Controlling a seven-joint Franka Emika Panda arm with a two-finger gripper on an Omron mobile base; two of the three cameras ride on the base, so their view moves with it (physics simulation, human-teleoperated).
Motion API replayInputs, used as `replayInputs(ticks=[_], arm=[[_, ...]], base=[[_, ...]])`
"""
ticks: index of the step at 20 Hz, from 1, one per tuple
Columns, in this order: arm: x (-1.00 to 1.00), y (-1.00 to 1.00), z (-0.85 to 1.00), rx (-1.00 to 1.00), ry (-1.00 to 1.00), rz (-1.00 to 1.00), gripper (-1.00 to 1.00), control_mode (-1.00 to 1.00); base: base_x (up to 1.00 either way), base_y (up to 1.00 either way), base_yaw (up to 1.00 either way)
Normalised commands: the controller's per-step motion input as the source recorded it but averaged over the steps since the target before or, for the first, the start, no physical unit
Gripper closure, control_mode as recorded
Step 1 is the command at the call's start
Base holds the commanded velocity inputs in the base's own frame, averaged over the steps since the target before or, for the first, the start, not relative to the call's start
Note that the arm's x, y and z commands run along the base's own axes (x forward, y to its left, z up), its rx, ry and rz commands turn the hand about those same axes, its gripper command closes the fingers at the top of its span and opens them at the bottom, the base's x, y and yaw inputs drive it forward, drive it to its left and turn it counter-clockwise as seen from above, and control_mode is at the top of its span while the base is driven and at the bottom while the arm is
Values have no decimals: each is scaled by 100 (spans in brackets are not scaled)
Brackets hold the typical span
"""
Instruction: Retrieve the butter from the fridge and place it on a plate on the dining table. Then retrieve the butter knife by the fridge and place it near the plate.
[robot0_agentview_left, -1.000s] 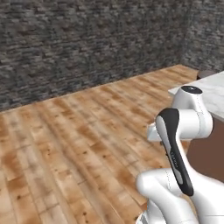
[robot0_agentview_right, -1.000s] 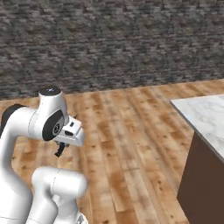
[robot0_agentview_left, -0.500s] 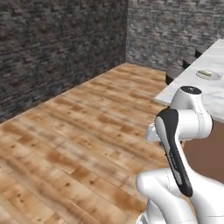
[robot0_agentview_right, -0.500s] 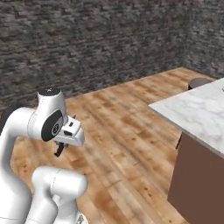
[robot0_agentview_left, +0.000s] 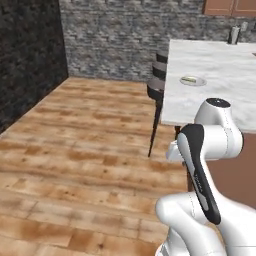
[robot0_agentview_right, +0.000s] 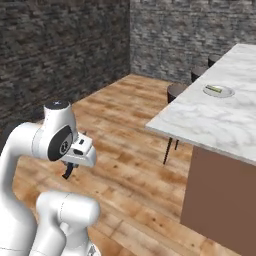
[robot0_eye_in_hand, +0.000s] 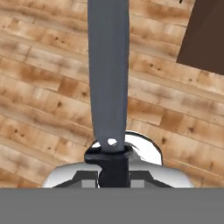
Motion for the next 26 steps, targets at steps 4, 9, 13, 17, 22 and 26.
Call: replayInputs(ticks=[4,9,13,17,22,26], arm=[[0,0,0,0,0,0,100,100],[0,0,0,0,0,0,100,100],[0,0,0,0,0,0,100,100],[0,0,0,0,0,0,100,100],[0,0,0,0,0,0,100,100],[0,0,0,0,0,0,100,100]], base=[[59,93,-68],[39,96,-67],[21,100,-62],[19,100,-60],[14,100,-59],[18,100,-60]])
